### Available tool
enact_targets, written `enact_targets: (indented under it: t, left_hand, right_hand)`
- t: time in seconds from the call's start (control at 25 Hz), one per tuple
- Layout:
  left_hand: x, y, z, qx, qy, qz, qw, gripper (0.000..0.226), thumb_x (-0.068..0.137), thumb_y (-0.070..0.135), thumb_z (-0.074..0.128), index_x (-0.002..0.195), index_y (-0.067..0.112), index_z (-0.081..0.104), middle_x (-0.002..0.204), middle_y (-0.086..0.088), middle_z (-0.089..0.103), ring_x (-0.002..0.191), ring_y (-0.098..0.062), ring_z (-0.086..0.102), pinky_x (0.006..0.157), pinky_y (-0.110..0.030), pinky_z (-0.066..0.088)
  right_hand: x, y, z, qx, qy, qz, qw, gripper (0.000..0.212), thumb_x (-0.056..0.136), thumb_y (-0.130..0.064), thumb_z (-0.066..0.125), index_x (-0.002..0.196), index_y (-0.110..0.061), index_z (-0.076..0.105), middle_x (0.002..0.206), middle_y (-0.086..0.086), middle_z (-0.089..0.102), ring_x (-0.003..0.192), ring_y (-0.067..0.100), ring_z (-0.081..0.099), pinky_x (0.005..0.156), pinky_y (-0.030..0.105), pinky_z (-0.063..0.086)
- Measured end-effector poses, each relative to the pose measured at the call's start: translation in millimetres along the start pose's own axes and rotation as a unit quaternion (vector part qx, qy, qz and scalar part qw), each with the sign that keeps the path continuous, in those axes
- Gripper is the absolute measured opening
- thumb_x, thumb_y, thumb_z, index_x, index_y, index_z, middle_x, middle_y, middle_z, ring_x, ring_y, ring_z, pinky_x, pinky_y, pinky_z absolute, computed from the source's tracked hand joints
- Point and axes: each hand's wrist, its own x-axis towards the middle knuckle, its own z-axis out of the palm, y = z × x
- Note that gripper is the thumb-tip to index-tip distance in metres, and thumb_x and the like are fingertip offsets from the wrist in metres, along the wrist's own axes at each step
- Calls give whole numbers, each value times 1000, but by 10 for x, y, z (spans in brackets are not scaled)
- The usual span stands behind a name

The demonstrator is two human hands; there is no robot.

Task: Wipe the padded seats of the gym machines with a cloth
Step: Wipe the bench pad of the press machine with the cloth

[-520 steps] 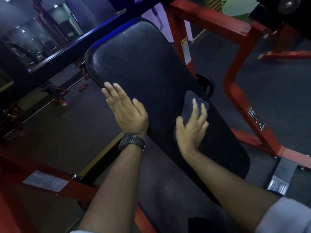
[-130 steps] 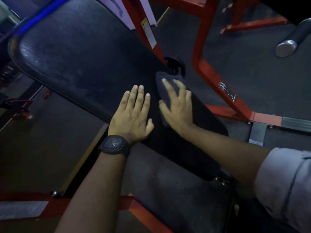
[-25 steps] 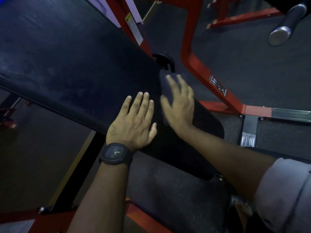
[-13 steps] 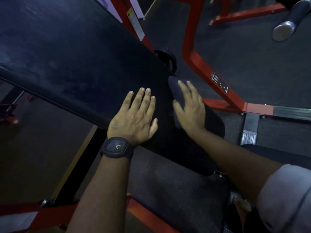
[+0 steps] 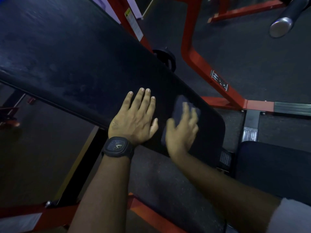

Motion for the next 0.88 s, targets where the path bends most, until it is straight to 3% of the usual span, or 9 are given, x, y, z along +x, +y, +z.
enact_targets:
  t: [0.12,0.24,0.28,0.4,0.56,0.68,0.72,0.84,0.88]
  left_hand:
    - [-21,-7,-19,-22,11,10,1000,70,94,48,37,145,2,51,154,-20,45,145,-33,40,120,-52,26]
    - [-17,-11,-21,-29,12,13,999,67,93,42,37,143,1,53,153,-20,47,144,-34,42,119,-53,29]
    - [-18,-13,-21,-27,5,15,1000,67,93,43,36,144,2,52,154,-20,46,144,-34,41,119,-53,29]
    - [-11,-21,-22,-20,-14,20,1000,71,96,49,33,148,3,47,157,-19,41,147,-33,37,120,-53,26]
    - [-11,-8,-53,-10,-31,13,999,70,98,47,27,152,6,43,160,-17,37,149,-31,33,121,-52,22]
    - [3,-15,-71,-6,-43,16,999,71,98,49,24,154,7,39,162,-16,33,151,-30,30,121,-52,20]
    - [5,-13,-77,-7,-50,18,999,71,99,50,24,155,7,36,163,-16,31,151,-30,28,122,-52,19]
    - [4,-8,-87,-9,-72,19,997,74,99,53,26,158,8,28,166,-15,23,154,-30,21,123,-52,15]
    - [3,-11,-97,-2,-79,23,997,75,99,54,25,159,8,26,167,-15,22,154,-30,19,123,-52,15]
  right_hand:
    - [-183,346,-10,-67,-37,-291,954,67,88,-36,56,152,-34,36,161,3,31,138,32,41,108,44,37]
    - [-1,250,35,54,33,80,995,66,91,-31,60,153,-33,37,161,5,31,133,37,44,108,48,39]
    - [-39,215,34,24,40,74,996,66,92,-30,60,154,-32,36,162,7,30,133,38,43,108,48,38]
    - [-156,624,-75,-95,-35,-343,934,63,92,-33,58,152,-28,38,161,9,33,137,35,42,109,44,35]
    - [-258,550,-44,-1,32,34,999,68,90,-31,58,154,-28,36,161,9,31,133,40,43,107,51,41]
    - [-545,818,-113,-98,-50,-310,944,69,88,-32,59,153,-31,34,160,8,32,131,38,44,105,46,40]
    - [-465,868,-133,-92,-56,-299,948,69,88,-32,61,152,-33,34,160,6,32,132,36,44,104,47,41]
    - [-339,515,-46,32,18,109,993,70,91,-28,63,154,-34,34,162,4,28,132,37,42,104,51,43]
    - [-375,422,-22,1,22,96,995,70,91,-28,62,154,-32,34,162,6,28,132,38,41,104,51,42]
